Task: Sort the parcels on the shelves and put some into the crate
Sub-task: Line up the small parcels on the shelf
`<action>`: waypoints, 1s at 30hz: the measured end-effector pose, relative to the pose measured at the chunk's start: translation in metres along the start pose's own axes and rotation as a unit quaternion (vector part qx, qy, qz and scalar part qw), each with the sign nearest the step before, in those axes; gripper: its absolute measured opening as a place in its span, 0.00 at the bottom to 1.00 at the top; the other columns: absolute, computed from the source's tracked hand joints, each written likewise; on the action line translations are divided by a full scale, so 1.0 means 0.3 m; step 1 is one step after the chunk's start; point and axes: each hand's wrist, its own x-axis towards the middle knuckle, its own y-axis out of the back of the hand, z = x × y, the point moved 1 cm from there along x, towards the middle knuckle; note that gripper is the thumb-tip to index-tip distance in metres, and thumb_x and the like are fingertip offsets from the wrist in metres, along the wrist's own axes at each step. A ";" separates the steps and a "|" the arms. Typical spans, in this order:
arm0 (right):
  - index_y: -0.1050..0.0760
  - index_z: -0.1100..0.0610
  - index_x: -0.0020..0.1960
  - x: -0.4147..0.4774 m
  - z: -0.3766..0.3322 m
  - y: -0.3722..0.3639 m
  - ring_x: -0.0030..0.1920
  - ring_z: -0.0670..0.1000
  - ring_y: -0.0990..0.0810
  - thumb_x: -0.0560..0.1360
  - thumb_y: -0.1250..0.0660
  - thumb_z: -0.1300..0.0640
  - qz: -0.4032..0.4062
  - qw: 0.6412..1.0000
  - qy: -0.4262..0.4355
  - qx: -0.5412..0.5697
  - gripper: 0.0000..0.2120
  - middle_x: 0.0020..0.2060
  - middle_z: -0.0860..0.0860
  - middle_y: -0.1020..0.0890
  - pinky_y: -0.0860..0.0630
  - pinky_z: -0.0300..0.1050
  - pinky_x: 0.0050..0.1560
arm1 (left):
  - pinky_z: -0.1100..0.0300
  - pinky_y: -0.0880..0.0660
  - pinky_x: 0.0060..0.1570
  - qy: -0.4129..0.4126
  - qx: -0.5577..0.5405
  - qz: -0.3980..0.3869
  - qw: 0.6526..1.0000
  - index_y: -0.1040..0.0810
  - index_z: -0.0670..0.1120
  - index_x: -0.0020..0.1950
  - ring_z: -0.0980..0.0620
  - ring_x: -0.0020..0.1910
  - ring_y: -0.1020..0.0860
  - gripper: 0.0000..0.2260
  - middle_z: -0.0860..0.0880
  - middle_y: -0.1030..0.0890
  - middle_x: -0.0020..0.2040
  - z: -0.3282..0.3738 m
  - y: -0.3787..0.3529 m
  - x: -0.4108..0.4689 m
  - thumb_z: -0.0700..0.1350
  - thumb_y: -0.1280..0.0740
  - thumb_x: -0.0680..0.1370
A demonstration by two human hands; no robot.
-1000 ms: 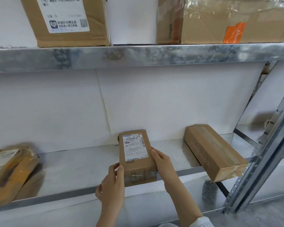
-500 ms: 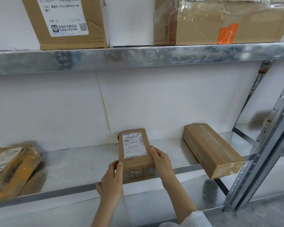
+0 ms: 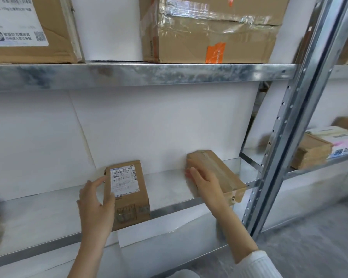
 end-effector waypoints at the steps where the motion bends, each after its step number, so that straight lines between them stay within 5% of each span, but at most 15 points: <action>1: 0.22 0.52 0.61 0.004 -0.012 0.032 0.49 0.43 0.18 0.80 0.40 0.56 0.007 0.999 0.014 -0.029 0.12 0.51 0.50 0.17 0.23 0.37 0.54 | 0.49 0.39 0.70 -0.023 -0.010 -0.008 1.000 0.26 0.48 0.65 0.48 0.72 0.37 0.18 0.53 0.30 0.61 0.027 -0.024 -0.002 0.35 0.36 0.77; 4: 0.22 0.46 0.55 0.010 -0.036 0.122 0.49 0.49 0.19 0.78 0.37 0.58 0.019 0.987 0.055 -0.152 0.10 0.49 0.49 0.17 0.24 0.38 0.51 | 0.58 0.34 0.62 -0.100 0.007 -0.030 0.995 0.25 0.51 0.62 0.50 0.68 0.33 0.18 0.55 0.28 0.63 0.097 -0.102 -0.013 0.36 0.37 0.76; 7: 0.25 0.50 0.64 0.032 -0.014 0.195 0.60 0.48 0.24 0.78 0.35 0.54 0.040 0.951 0.059 -0.302 0.15 0.61 0.47 0.22 0.27 0.41 0.58 | 0.76 0.39 0.54 -0.089 -0.008 -0.069 0.994 0.24 0.53 0.59 0.57 0.64 0.32 0.16 0.58 0.29 0.59 0.141 -0.171 -0.039 0.35 0.38 0.77; 12: 0.38 0.48 0.73 0.052 0.056 0.230 0.69 0.55 0.34 0.70 0.32 0.36 0.058 0.891 -0.012 -0.450 0.36 0.68 0.50 0.31 0.34 0.54 0.67 | 0.66 0.41 0.60 -0.079 -0.027 -0.133 0.988 0.24 0.54 0.59 0.58 0.68 0.35 0.16 0.57 0.30 0.65 0.134 -0.231 -0.076 0.36 0.38 0.78; 17: 0.39 0.53 0.72 0.051 0.119 0.248 0.70 0.57 0.35 0.64 0.36 0.26 0.032 0.884 -0.088 -0.458 0.46 0.70 0.51 0.34 0.33 0.58 0.67 | 0.62 0.35 0.53 -0.047 -0.043 -0.161 0.985 0.23 0.57 0.56 0.62 0.52 0.27 0.15 0.56 0.26 0.62 0.104 -0.223 -0.052 0.38 0.37 0.78; 19: 0.41 0.51 0.73 0.046 0.125 0.242 0.69 0.58 0.35 0.64 0.35 0.26 0.026 0.879 -0.091 -0.467 0.46 0.70 0.50 0.35 0.31 0.57 0.65 | 0.61 0.31 0.51 -0.041 -0.045 -0.165 0.984 0.23 0.57 0.56 0.55 0.50 0.24 0.15 0.55 0.24 0.59 0.102 -0.235 -0.045 0.38 0.37 0.78; 21: 0.43 0.51 0.74 0.045 0.122 0.234 0.69 0.59 0.35 0.65 0.34 0.27 0.029 0.875 -0.092 -0.474 0.47 0.70 0.50 0.36 0.31 0.57 0.64 | 0.67 0.32 0.47 -0.038 -0.059 -0.188 0.980 0.23 0.58 0.56 0.61 0.46 0.25 0.15 0.56 0.23 0.56 0.118 -0.261 -0.053 0.39 0.38 0.78; 23: 0.45 0.51 0.75 0.049 0.121 0.231 0.68 0.59 0.35 0.65 0.34 0.28 0.029 0.871 -0.097 -0.480 0.47 0.70 0.51 0.36 0.31 0.56 0.64 | 0.70 0.34 0.47 -0.024 -0.080 -0.224 0.971 0.23 0.60 0.55 0.66 0.51 0.28 0.14 0.60 0.24 0.58 0.132 -0.301 -0.066 0.40 0.38 0.79; 26: 0.48 0.51 0.76 0.054 0.127 0.231 0.68 0.59 0.35 0.66 0.34 0.30 0.031 0.869 -0.095 -0.485 0.48 0.71 0.51 0.36 0.30 0.55 0.64 | 0.63 0.34 0.52 -0.009 -0.096 -0.264 0.960 0.23 0.60 0.54 0.60 0.60 0.28 0.14 0.58 0.23 0.59 0.132 -0.362 -0.084 0.41 0.38 0.79; 30: 0.48 0.52 0.77 0.055 0.136 0.222 0.70 0.58 0.36 0.68 0.35 0.31 0.044 0.860 -0.089 -0.501 0.46 0.73 0.51 0.38 0.32 0.54 0.65 | 0.67 0.32 0.50 0.023 -0.096 -0.319 0.943 0.22 0.57 0.56 0.60 0.58 0.26 0.13 0.60 0.23 0.58 0.111 -0.438 -0.117 0.40 0.39 0.79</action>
